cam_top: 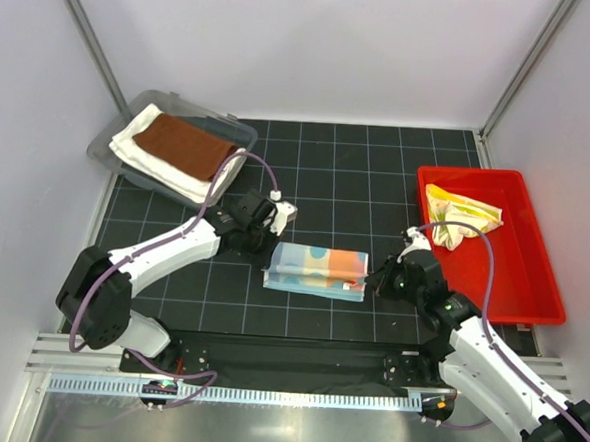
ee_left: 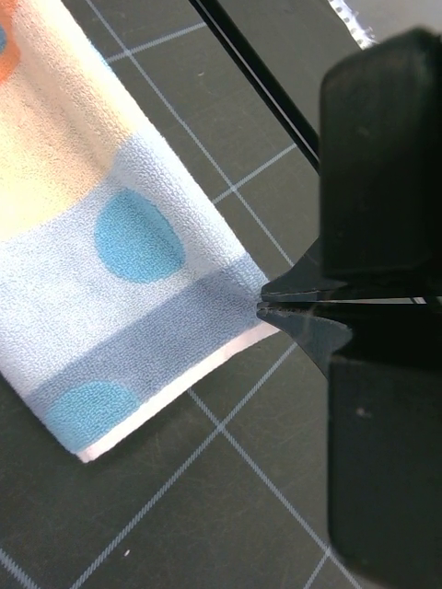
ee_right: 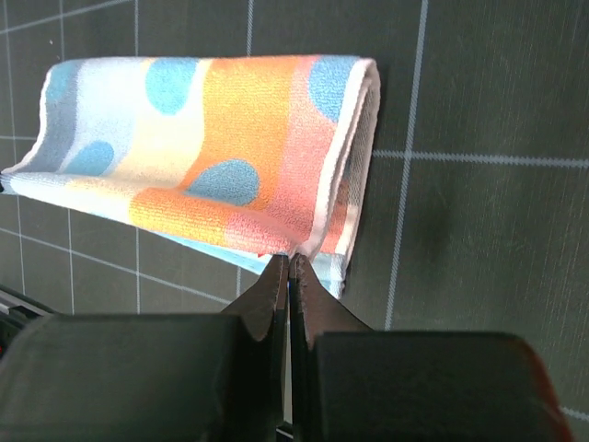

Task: Fold and stack the towels
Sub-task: Fold the towel

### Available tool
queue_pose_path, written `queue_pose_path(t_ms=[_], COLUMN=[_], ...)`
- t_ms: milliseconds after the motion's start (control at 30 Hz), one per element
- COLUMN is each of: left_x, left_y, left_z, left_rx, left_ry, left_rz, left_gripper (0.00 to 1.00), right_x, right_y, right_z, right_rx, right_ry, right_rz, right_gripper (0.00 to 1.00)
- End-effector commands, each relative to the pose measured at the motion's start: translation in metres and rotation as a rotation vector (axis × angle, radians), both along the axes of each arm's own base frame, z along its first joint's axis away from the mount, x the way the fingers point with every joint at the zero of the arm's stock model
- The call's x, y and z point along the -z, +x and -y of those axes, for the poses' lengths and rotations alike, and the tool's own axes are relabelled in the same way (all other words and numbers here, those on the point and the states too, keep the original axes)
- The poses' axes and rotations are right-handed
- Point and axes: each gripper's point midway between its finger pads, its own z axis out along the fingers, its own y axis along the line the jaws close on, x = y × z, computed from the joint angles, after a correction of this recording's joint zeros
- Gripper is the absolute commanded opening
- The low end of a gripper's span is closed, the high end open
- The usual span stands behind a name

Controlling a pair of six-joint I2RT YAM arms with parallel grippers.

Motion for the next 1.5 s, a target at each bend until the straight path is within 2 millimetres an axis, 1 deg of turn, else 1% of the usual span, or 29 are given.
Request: queue_pose_path(t_ms=[0,133,167,233,333,367,400,433,467,533,567,633,667,733,800,833,867,900,967,1000,1033,1067,1100,1133,1200,1300,1367,1400,1467], left_x=[0.005,0.01,0.014,0.019,0.024,0.023,0.02,0.016,0.012,-0.003,-0.009,-0.018,-0.018,-0.01,-0.003,0.001,0.005,0.007,0.013,0.022,0.026,0.032,0.041,0.046,0.052,0.064,0.067,0.068,0.067], left_y=[-0.005,-0.009,-0.011,-0.014,-0.016,-0.015,-0.015,-0.015,-0.015,-0.011,-0.011,-0.011,-0.008,-0.003,0.002,0.008,0.008,0.01,0.011,0.009,0.011,0.008,0.01,0.005,0.003,-0.001,-0.002,-0.002,-0.003], left_z=[-0.005,-0.006,-0.006,-0.008,-0.009,-0.009,-0.009,-0.009,-0.008,-0.006,-0.003,0.01,0.011,0.007,-0.001,-0.007,-0.01,-0.01,-0.012,-0.02,-0.02,-0.02,-0.025,-0.02,-0.01,-0.007,-0.005,-0.002,0.0], left_rx=[-0.011,-0.007,-0.005,0.003,0.007,0.007,0.004,0.006,0.007,0.001,-0.006,-0.004,-0.048,-0.088,-0.178,-0.226,-0.245,-0.307,-0.363,-0.399,-0.436,-0.446,-0.482,-0.487,-0.479,-0.481,-0.479,-0.469,-0.471], left_ry=[0.031,0.044,0.053,0.075,0.115,0.122,0.122,0.119,0.108,0.089,0.067,0.005,-0.002,0.038,0.077,0.107,0.115,0.102,0.088,0.093,0.07,0.055,0.042,0.007,-0.05,-0.052,-0.058,-0.073,-0.084], left_rz=[-0.009,-0.023,-0.037,-0.058,-0.063,-0.058,-0.043,-0.039,-0.033,0.001,0.002,-0.014,-0.018,-0.014,-0.016,0.002,0.0,-0.01,-0.032,-0.057,-0.071,-0.1,-0.117,-0.155,-0.192,-0.225,-0.237,-0.245,-0.25], left_gripper=[0.0,0.0,0.0,0.0,0.0,0.05,0.13,0.27,0.3,0.33,0.34,0.34,0.33,0.34,0.37,0.38,0.39,0.41,0.45,0.45,0.47,0.48,0.48,0.49,0.5,0.49,0.46,0.42,0.39], right_x=[0.005,0.013,0.014,0.019,0.02,0.02,0.018,0.014,0.009,-0.002,-0.017,-0.031,-0.039,-0.041,-0.028,-0.022,-0.015,-0.004,0.007,0.01,0.014,0.023,0.026,0.03,0.035,0.038,0.038,0.038,0.039], right_y=[-0.002,-0.01,-0.012,-0.013,-0.015,-0.017,-0.017,-0.017,-0.018,-0.016,-0.011,-0.005,0.0,0.004,0.007,0.007,0.004,0.003,0.001,0.001,-0.002,-0.005,-0.006,-0.007,-0.005,-0.006,-0.006,-0.005,-0.005], right_z=[0.002,-0.001,-0.002,0.007,0.012,0.013,0.012,0.011,0.012,0.016,0.015,0.012,0.009,0.002,0.0,-0.001,0.001,0.005,0.003,-0.001,-0.006,-0.005,-0.005,-0.006,-0.01,-0.019,-0.02,-0.02,-0.019], right_rx=[0.048,0.041,0.04,0.088,0.117,0.119,0.117,0.113,0.113,0.121,0.119,0.098,0.102,0.092,0.112,0.121,0.15,0.185,0.203,0.213,0.205,0.217,0.224,0.222,0.215,0.184,0.182,0.184,0.19], right_ry=[0.009,0.004,0.005,-0.025,-0.04,-0.039,-0.034,-0.021,-0.021,-0.039,-0.035,-0.042,-0.039,-0.028,-0.059,-0.066,-0.068,-0.092,-0.074,-0.038,-0.01,-0.006,0.001,0.008,0.039,0.073,0.076,0.077,0.074], right_rz=[-0.027,-0.071,-0.078,-0.092,-0.112,-0.116,-0.116,-0.106,-0.104,-0.082,-0.053,-0.022,-0.022,-0.044,-0.122,-0.158,-0.203,-0.242,-0.266,-0.277,-0.288,-0.307,-0.309,-0.318,-0.307,-0.318,-0.317,-0.31,-0.305], right_gripper=[0.05,0.08,0.11,0.14,0.3,0.39,0.4,0.4,0.4,0.4,0.4,0.4,0.4,0.41,0.41,0.44,0.47,0.49,0.49,0.49,0.49,0.49,0.49,0.49,0.49,0.48,0.45,0.44,0.36])
